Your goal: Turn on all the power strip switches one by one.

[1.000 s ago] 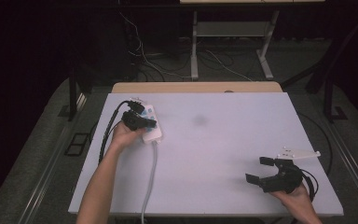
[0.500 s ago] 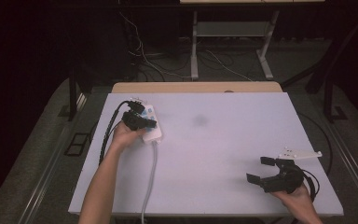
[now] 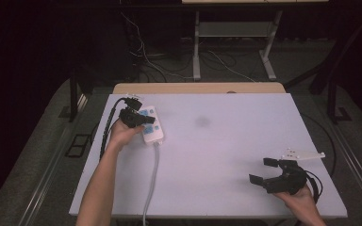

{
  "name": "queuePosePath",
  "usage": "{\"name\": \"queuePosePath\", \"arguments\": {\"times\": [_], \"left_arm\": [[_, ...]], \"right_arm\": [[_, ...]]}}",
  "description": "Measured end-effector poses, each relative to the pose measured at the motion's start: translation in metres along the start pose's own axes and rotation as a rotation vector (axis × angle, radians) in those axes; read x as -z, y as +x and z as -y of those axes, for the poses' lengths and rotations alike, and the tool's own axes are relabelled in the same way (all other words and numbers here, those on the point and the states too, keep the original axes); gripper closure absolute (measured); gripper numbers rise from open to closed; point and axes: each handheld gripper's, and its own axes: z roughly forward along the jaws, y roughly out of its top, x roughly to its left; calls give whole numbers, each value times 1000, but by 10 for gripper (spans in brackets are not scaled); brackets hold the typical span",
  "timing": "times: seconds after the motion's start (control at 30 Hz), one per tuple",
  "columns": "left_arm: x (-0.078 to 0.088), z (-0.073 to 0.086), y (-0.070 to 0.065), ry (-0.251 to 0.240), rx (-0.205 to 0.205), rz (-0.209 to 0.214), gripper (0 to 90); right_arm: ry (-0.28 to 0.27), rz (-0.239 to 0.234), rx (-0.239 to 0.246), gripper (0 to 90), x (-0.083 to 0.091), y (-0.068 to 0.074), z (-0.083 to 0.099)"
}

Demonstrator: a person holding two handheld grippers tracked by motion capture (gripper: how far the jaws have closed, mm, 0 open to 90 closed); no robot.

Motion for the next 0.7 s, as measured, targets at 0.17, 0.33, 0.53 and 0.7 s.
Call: {"name": "queuePosePath", "arguments": {"times": [0.17, 0.33, 0.53, 0.7], "left_arm": [[6, -7, 2, -2, -13, -5, 900], [8, -14, 4, 8, -25, -28, 899], [6, -23, 7, 16, -30, -35, 899], [2, -28, 11, 26, -29, -63, 899]], "right_arm": [[1, 0, -1, 4, 0, 0, 0], [6, 1, -3, 4, -1, 0, 0], [7, 2, -4, 4, -2, -1, 0], [6, 2, -4, 4, -2, 0, 0]]}}
